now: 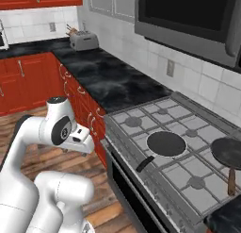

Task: Place one of the steaks on the plate and the other in the bowl. Then place the bowl in the fridge.

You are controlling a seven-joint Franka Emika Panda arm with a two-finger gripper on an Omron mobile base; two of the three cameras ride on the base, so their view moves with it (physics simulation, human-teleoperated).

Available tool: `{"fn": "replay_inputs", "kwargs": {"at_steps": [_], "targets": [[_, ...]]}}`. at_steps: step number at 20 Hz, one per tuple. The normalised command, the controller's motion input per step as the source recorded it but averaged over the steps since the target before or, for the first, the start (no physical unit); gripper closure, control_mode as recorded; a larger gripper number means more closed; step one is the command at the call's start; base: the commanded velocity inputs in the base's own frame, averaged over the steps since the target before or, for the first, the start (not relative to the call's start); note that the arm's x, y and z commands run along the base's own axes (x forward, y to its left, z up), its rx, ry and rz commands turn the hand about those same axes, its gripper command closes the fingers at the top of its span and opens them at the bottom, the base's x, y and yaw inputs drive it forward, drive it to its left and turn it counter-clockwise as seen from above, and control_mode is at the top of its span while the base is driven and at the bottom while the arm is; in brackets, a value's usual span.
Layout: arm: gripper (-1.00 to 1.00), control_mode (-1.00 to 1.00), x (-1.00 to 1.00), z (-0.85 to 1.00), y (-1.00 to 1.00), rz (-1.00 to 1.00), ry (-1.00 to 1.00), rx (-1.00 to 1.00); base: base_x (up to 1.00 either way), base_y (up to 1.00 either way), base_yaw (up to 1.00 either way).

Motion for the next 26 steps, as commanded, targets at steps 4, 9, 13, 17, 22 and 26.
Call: {"fn": "replay_inputs", "kwargs": {"at_steps": [4, 9, 13, 17, 22, 26], "targets": [[-1.0, 1.0, 0.0, 0.0, 0.0, 0.0, 0.0, 0.0, 0.06, 0.69, 0.66], [-1.0, 1.0, 0.0, 0.0, 0.0, 0.0, 0.0, 0.0, 0.09, 0.39, 0.46], [-1.0, 1.0, 0.0, 0.0, 0.0, 0.0, 0.0, 0.0, 0.18, 0.08, 0.42], [-1.0, 1.0, 0.0, 0.0, 0.0, 0.0, 0.0, 0.0, 0.27, 0.3, 0.39], [-1.0, 1.0, 0.0, 0.0, 0.0, 0.0, 0.0, 0.0, 0.72, 0.13, 0.03], [-1.0, 1.0, 0.0, 0.0, 0.0, 0.0, 0.0, 0.0, 1.0, 0.26, 0.06]]}}
